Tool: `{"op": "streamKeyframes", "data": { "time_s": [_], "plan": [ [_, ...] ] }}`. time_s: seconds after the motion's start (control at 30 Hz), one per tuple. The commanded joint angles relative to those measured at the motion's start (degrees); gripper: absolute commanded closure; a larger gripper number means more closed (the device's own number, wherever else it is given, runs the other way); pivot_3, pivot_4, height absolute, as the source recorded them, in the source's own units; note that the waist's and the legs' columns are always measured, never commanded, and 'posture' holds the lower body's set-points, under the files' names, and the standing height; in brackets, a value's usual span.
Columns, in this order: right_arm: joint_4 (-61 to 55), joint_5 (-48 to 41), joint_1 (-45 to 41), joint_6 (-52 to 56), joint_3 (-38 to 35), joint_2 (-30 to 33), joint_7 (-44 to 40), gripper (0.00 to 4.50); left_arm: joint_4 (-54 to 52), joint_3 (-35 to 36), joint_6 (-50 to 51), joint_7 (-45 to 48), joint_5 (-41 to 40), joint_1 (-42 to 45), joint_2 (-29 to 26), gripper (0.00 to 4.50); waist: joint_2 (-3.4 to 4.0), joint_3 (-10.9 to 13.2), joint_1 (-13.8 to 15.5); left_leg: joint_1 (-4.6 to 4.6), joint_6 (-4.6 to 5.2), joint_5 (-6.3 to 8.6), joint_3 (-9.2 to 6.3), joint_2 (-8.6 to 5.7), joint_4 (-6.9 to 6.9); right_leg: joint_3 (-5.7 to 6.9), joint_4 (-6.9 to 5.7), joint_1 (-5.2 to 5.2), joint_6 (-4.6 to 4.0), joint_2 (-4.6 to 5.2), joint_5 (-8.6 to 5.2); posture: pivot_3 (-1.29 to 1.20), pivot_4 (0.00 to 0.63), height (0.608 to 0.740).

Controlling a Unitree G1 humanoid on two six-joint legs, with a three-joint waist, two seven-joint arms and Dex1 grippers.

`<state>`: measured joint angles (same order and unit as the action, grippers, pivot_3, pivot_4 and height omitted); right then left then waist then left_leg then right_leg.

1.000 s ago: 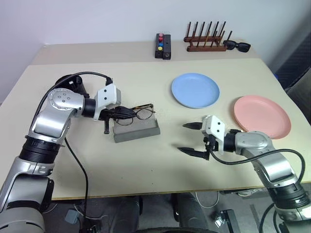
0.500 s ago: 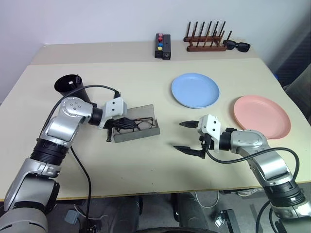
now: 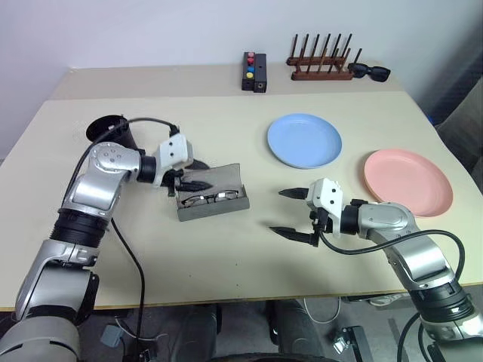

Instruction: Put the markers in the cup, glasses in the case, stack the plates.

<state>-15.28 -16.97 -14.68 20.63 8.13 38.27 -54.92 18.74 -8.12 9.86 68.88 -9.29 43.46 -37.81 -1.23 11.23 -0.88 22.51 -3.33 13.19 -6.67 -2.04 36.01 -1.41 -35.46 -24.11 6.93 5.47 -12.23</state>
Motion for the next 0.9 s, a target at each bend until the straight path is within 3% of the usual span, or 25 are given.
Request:
{"op": "streamKeyframes", "data": {
  "time_s": [0.03,0.1,0.2,0.43,0.63,0.9],
  "plan": [
    [-1.24,-0.17,-1.00,-1.05,-0.23,-0.52,-0.16,0.00,5.88,4.10,-4.42,-6.42,1.58,4.16,-0.15,3.37,0.00,0.00,-0.01,0.00,0.00,0.00,0.00,0.00,0.01,0.00,-0.01,0.00,0.01,0.00,0.00,0.00,0.150,0.739],
    [-1.11,-0.46,-1.53,-1.54,-0.52,-1.08,0.00,0.00,12.13,3.07,-8.23,-12.13,5.78,6.20,0.40,4.33,0.00,0.00,-0.08,-0.01,0.00,0.00,0.00,0.00,0.00,0.00,0.00,0.00,0.02,0.00,0.01,0.00,0.150,0.739],
    [-0.68,-1.62,-2.41,-2.21,-1.88,-2.53,0.57,0.00,19.71,1.82,-13.15,-18.23,9.84,8.27,2.08,4.33,0.00,0.00,-0.10,-0.03,0.01,0.01,0.00,-0.01,0.00,0.00,-0.01,0.00,0.03,0.00,0.01,0.00,0.150,0.739],
    [-0.79,-2.93,-2.63,-2.61,-3.17,-4.41,1.37,0.00,28.28,-1.27,-17.65,-19.45,14.07,8.26,5.91,4.33,-0.02,0.01,0.18,0.04,0.01,0.01,0.00,-0.03,0.04,0.00,0.02,0.01,0.08,0.00,0.04,0.00,0.150,0.739],
    [-1.66,-2.68,-1.39,-2.42,-2.96,-4.28,2.16,0.00,21.36,-1.24,-15.68,-5.08,8.70,4.07,4.83,4.33,-0.01,0.00,-0.15,0.03,0.01,0.01,0.00,-0.02,0.00,0.00,0.01,0.00,0.08,0.00,0.04,0.00,0.150,0.739],
    [-1.85,-2.62,-0.78,-2.27,-2.79,-3.81,2.23,0.00,3.80,-0.54,-5.80,5.01,2.09,-4.12,0.59,4.33,0.00,0.00,-0.20,0.00,0.02,0.01,0.00,-0.01,-0.01,-0.01,-0.01,0.00,0.07,0.00,0.04,0.00,0.150,0.739]
  ]
}}
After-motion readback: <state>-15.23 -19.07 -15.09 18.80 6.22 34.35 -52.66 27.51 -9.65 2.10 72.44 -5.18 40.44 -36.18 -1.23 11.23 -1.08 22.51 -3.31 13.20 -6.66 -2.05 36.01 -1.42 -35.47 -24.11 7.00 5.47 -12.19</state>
